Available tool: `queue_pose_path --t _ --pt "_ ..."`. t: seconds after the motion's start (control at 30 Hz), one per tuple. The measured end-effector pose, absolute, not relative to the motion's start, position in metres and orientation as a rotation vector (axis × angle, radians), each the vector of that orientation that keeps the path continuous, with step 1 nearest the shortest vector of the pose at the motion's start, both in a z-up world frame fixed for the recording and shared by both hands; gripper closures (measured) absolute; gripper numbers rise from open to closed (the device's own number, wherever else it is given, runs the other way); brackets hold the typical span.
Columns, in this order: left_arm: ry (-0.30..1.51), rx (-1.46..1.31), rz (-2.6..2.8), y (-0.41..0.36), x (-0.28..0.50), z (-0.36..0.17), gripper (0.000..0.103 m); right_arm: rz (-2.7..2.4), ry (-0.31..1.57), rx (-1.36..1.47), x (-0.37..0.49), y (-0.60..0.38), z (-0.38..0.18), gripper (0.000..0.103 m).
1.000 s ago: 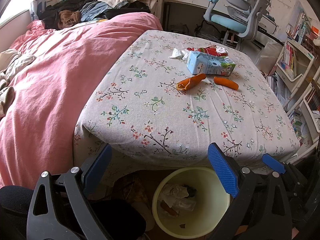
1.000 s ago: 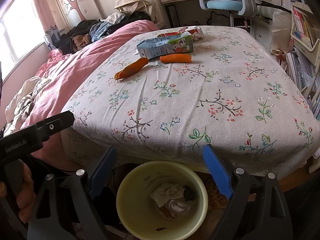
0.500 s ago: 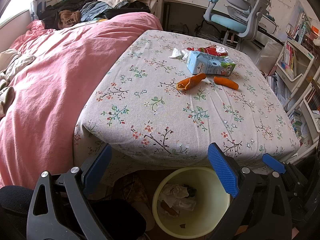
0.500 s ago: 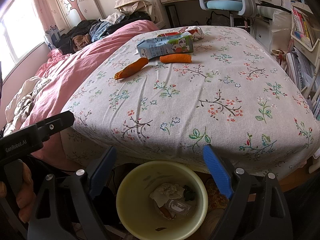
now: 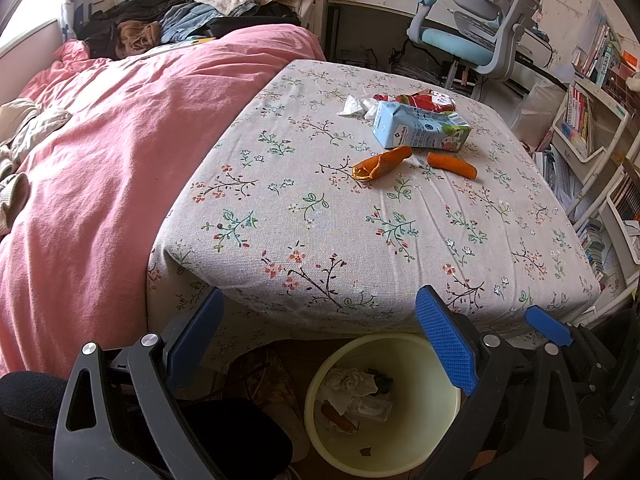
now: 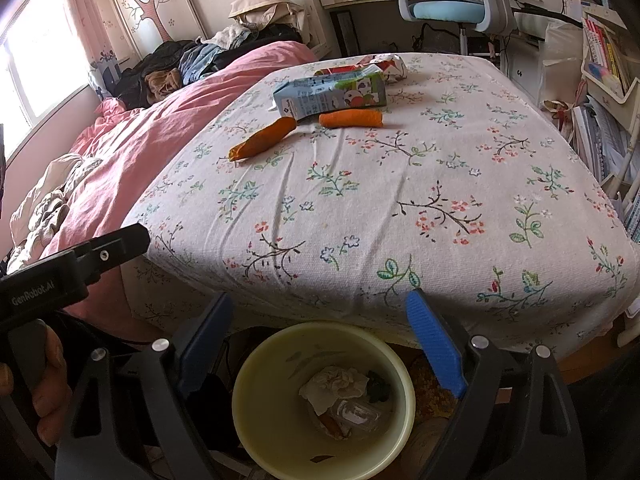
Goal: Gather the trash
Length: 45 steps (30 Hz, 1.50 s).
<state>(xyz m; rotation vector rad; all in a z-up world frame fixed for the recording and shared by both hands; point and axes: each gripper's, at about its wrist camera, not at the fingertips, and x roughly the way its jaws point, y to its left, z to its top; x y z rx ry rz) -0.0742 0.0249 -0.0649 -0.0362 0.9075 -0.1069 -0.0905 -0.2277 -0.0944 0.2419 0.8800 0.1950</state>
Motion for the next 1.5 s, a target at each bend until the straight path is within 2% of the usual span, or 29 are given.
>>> queue_pose_path --t 1.5 --pt "0.915 -0.095 -0.113 0.0341 -0.0685 -0.0652 0.010 0.197 0.851 0.254 -0.0873 -0.2326 -0.0867 0.018"
